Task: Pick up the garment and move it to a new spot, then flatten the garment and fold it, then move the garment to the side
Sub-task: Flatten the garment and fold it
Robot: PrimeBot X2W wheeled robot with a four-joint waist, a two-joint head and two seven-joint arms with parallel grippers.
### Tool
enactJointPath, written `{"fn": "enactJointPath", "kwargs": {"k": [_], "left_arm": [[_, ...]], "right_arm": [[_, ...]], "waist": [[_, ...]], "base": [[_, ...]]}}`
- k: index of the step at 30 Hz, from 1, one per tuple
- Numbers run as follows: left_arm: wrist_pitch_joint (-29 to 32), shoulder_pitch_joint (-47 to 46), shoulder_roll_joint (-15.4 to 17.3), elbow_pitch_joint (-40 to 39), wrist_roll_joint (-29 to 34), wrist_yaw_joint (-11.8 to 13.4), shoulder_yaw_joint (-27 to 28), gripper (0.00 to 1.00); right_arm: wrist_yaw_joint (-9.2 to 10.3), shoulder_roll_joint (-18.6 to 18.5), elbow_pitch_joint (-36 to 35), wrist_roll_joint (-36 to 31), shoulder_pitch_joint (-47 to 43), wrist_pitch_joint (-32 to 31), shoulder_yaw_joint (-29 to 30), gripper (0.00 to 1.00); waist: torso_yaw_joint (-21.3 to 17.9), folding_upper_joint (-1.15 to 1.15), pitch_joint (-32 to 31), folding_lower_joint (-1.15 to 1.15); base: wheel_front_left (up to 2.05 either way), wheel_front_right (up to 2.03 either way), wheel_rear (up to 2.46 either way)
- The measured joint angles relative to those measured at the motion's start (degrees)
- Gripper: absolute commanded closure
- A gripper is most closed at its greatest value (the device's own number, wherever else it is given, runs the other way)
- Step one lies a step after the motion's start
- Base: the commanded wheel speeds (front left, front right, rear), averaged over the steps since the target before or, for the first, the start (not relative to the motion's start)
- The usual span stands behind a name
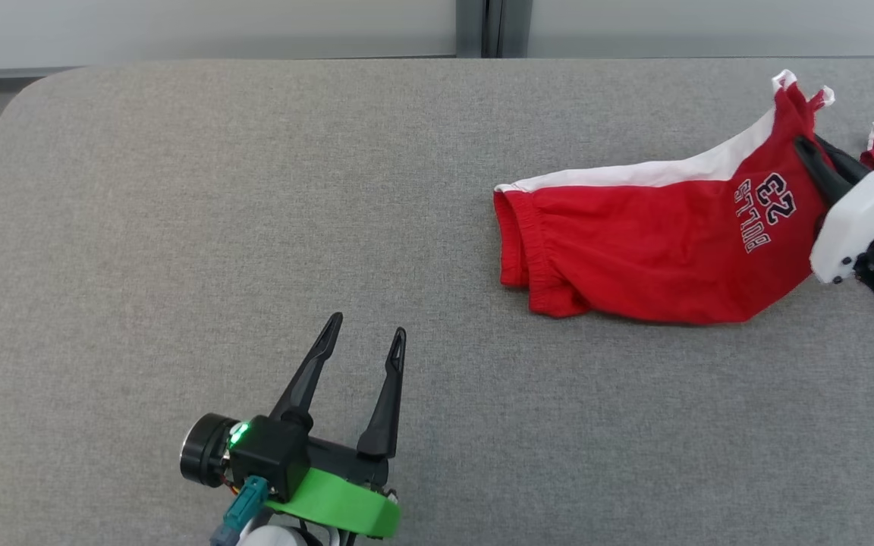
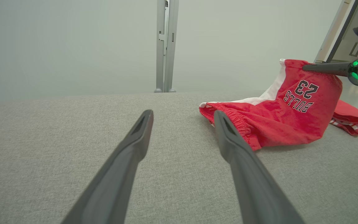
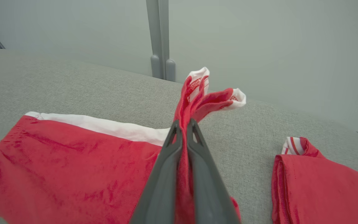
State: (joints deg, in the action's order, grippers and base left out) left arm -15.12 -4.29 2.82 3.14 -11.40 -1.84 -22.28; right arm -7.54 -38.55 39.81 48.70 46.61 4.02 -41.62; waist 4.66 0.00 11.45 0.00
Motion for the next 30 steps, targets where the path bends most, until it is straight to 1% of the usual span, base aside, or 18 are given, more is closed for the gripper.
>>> {"fn": "enactJointPath", "kwargs": {"k": [5,13,21,24,26,27,28,29,30], "left_arm": [[0.0,0.1,0.0,0.0,0.0,-0.2,-0.4,0.0],[0.0,0.5,0.0,0.6,-0.2,-0.2,-0.7,0.0],[0.0,0.7,0.0,0.2,-1.3,0.3,-1.1,0.0],[0.0,0.7,0.0,0.1,-1.6,0.4,-1.1,0.0],[0.0,0.7,0.0,0.1,-1.8,0.4,-1.2,0.0],[0.0,0.7,0.0,0.0,-2.0,0.5,-1.2,0.0],[0.0,0.7,0.0,0.0,-2.1,0.5,-1.3,0.0],[0.0,0.7,0.0,0.0,-2.1,0.5,-1.3,0.0],[0.0,0.7,0.0,0.0,-2.1,0.6,-1.3,0.0]], "right_arm": [[0.0,4.8,-1.3,-3.4,0.7,-1.4,1.2,1.0],[0.0,12.2,-3.0,-9.6,0.3,-4.3,3.1,1.0],[0.01,20.0,-5.4,-14.4,-4.6,-9.1,5.9,1.0],[0.01,22.1,-4.6,-18.0,-6.4,-10.3,6.4,1.0],[0.02,24.0,-4.1,-18.9,-7.4,-10.6,7.1,1.0],[0.02,25.3,-3.8,-19.0,-8.0,-10.6,7.4,0.68],[0.02,26.3,-3.8,-19.1,-8.4,-10.4,7.7,0.27],[0.01,27.2,-4.0,-19.2,-8.7,-10.0,7.8,0.0],[0.01,28.2,-4.2,-19.2,-8.8,-9.8,8.0,0.0]], "waist": [[0.3,0.0,-1.3,0.0],[3.2,0.0,-1.6,0.0],[5.5,0.0,-2.1,0.0],[5.6,0.0,-2.0,0.0],[5.6,0.0,-1.9,0.0],[5.6,0.0,-1.8,0.0],[5.6,0.0,-1.7,0.0],[5.5,0.0,-1.7,0.0],[5.3,0.0,-1.6,0.0]], "base": [[0.0,0.0,0.0],[0.0,0.0,0.0],[0.0,0.0,0.0],[0.0,0.0,0.0],[0.0,0.0,0.0],[0.0,0.0,0.0],[0.0,0.0,0.0],[0.0,0.0,0.0],[0.0,0.0,0.0]]}}
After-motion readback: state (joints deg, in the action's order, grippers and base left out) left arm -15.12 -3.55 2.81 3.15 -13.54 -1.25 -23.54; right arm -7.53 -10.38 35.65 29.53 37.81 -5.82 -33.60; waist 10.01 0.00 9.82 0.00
